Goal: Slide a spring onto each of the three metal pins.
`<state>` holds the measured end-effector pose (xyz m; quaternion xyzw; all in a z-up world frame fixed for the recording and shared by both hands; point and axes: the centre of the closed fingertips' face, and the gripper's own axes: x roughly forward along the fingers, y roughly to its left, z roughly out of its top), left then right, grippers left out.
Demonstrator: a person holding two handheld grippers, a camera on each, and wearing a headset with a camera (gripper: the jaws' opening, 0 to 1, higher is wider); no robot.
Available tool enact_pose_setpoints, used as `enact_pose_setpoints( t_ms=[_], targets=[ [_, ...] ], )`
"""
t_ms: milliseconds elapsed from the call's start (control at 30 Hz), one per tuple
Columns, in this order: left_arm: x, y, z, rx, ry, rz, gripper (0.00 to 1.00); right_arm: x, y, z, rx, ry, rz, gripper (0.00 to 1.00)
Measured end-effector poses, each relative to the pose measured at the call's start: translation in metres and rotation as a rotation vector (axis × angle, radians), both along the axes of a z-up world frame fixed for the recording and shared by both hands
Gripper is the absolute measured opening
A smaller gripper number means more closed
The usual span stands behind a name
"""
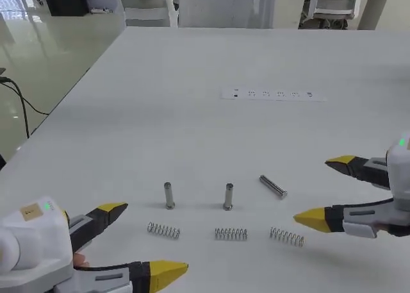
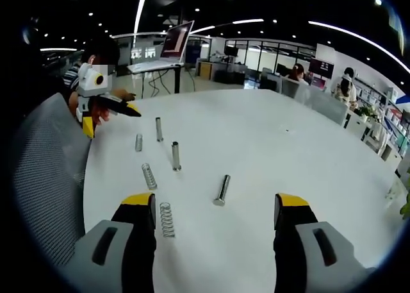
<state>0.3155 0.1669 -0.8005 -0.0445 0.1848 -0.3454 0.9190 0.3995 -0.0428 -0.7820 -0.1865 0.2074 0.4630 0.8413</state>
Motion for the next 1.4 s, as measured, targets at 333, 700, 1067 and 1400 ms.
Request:
enact_pose_setpoints(
  t_ms=[333,700,1067,1400],
  targets=[
    [0.000,0.001,0.001,-0.003,-0.003,0.007,0.93,0.019,0.021,0.005,-0.026,-0.028,0.016,0.71],
    [0.000,0.000,0.000,0.001,0.002,0.002,0.93,0.034,0.038,0.005,-0.069,-0.031,0.028,0.70],
    [-0.001,-0.001,0.001,0.000,0.001,0.005,0.93,0.048,0.049,-0.007,-0.120,-0.017,0.011,0.66],
    [0.000,0.000,0.001,-0.001,0.001,0.007,0.93,0.061,0.053,-0.020,-0.160,0.018,-0.016,0.61]
  ],
)
